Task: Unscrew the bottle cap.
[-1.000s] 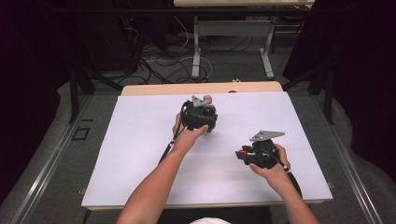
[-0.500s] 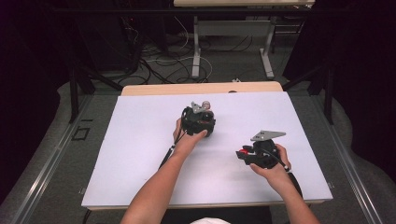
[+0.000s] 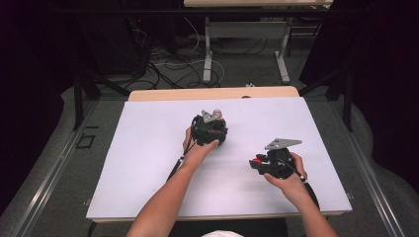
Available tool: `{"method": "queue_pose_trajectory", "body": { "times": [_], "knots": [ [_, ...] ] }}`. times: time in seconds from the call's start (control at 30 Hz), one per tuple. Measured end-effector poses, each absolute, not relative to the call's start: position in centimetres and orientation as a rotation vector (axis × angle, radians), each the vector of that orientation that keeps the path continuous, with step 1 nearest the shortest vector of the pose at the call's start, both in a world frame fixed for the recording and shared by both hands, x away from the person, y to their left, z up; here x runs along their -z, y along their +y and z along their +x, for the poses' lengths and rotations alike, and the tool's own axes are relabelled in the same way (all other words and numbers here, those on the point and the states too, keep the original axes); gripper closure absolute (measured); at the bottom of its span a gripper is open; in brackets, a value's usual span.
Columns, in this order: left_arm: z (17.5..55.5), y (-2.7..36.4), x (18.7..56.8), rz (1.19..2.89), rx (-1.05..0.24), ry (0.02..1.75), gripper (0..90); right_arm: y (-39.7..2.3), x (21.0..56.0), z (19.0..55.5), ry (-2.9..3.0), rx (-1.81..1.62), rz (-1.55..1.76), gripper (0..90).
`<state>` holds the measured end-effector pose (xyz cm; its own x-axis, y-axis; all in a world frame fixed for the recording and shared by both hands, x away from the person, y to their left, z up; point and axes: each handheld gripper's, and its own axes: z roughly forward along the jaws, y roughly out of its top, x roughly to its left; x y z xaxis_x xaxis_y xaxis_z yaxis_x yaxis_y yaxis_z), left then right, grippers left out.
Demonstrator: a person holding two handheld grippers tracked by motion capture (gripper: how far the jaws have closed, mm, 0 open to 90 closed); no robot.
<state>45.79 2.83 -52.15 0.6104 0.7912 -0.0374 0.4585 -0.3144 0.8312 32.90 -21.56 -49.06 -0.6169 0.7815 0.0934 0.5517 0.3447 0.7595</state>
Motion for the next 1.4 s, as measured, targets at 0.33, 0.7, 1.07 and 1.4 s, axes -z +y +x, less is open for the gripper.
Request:
{"method": "queue_pose_trajectory", "body": {
  "times": [0.33,0.7,1.07,1.4],
  "knots": [
    [45.7,3.1,51.9,1.955,-0.453,0.988,18.8,-21.5,49.2,33.0,2.340,-1.135,1.192,60.9],
    [44.2,3.9,50.7,1.904,-0.386,0.957,0.6,-21.2,49.5,33.1,2.347,-1.137,1.173,61.0],
    [41.2,7.0,48.5,1.886,-0.327,0.957,0.6,-20.0,49.8,33.3,2.369,-1.148,1.158,61.0],
    [38.1,10.5,47.7,1.847,-0.309,0.962,0.6,-18.4,49.7,33.8,2.390,-1.156,1.107,60.9]
  ]
}}
